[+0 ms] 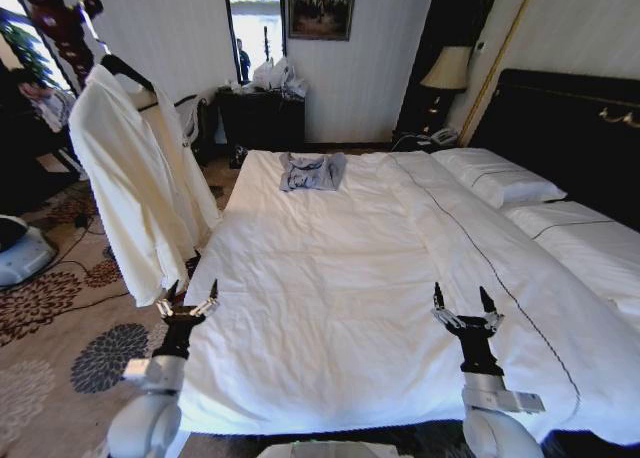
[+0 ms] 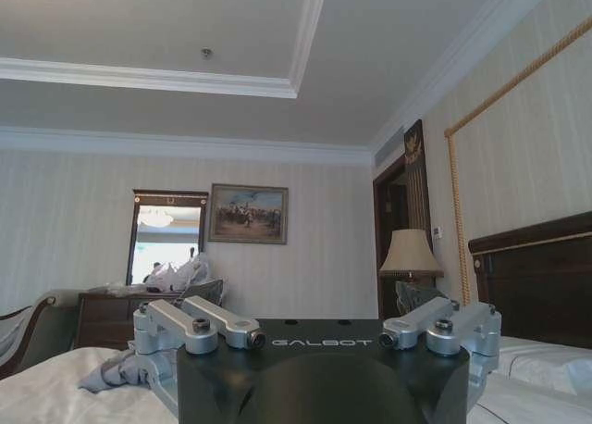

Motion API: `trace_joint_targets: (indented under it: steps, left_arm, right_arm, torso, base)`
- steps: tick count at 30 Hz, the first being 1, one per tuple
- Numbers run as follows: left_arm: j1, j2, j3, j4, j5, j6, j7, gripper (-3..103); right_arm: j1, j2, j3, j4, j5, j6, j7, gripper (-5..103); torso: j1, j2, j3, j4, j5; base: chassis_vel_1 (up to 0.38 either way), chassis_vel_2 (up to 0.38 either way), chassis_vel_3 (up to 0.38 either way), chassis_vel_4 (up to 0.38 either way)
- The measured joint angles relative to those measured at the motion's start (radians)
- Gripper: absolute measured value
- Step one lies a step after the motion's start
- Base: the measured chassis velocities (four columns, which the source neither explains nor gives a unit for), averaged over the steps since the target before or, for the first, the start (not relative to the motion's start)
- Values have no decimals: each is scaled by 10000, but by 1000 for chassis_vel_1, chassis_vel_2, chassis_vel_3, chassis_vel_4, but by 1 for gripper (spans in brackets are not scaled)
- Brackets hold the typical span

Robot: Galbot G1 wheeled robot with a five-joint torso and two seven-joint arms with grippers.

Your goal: Pick up the clothes from the bed and hang them on the clothes hanger.

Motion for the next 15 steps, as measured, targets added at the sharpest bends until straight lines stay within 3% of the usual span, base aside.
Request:
trace_joint_targets:
  steps: [15]
  left_arm:
    - [-60,93,22,0,-93,58,-13,100]
  right_arm:
    - [44,-70,-27,2,74,-46,10,100]
  torso:
    - [2,-2,1,1,-1]
  base:
    - [0,0,0,0]
